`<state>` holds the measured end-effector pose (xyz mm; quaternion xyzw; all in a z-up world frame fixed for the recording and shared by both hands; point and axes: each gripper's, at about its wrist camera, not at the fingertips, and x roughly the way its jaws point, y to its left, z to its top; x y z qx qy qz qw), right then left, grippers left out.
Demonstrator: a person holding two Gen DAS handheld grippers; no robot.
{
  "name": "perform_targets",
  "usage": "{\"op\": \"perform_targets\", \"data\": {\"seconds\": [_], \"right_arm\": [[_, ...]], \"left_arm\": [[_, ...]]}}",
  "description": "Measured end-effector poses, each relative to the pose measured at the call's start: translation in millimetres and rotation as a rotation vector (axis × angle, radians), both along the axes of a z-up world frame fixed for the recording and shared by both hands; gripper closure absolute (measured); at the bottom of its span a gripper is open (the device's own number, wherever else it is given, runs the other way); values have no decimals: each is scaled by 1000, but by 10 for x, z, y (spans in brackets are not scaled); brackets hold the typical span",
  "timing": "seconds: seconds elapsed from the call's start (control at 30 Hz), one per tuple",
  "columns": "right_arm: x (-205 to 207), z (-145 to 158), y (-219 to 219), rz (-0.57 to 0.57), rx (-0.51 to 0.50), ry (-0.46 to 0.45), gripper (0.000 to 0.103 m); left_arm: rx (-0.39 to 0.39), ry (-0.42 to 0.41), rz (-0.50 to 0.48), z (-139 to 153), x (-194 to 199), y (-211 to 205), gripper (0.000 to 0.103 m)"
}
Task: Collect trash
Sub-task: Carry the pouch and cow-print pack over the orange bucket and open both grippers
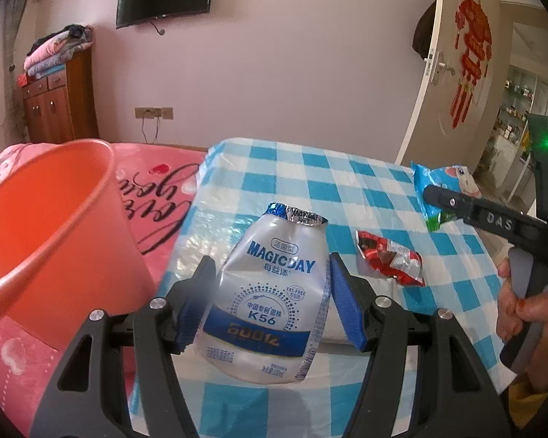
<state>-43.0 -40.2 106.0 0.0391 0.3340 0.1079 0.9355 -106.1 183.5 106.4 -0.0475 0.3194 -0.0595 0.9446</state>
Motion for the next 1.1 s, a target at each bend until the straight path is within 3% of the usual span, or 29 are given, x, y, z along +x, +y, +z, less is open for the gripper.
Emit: {"op": "perform_targets", "data": {"seconds": [0.33, 0.6, 0.87, 1.1], "right_arm": [[-177, 410, 865, 226, -4, -46, 31], [-223, 723, 1767, 418, -45, -105, 31], [-112, 703, 2578, 554, -97, -111, 31], [81, 474, 2975, 621, -136, -74, 26]], "left_arm": [[-15, -100, 81, 420, -202, 425, 40], [-28, -179, 253, 745, -351, 1130, 40], [-71, -173, 409, 689, -312, 1773, 40], [-120, -152, 455, 521, -243, 2004, 39]]}}
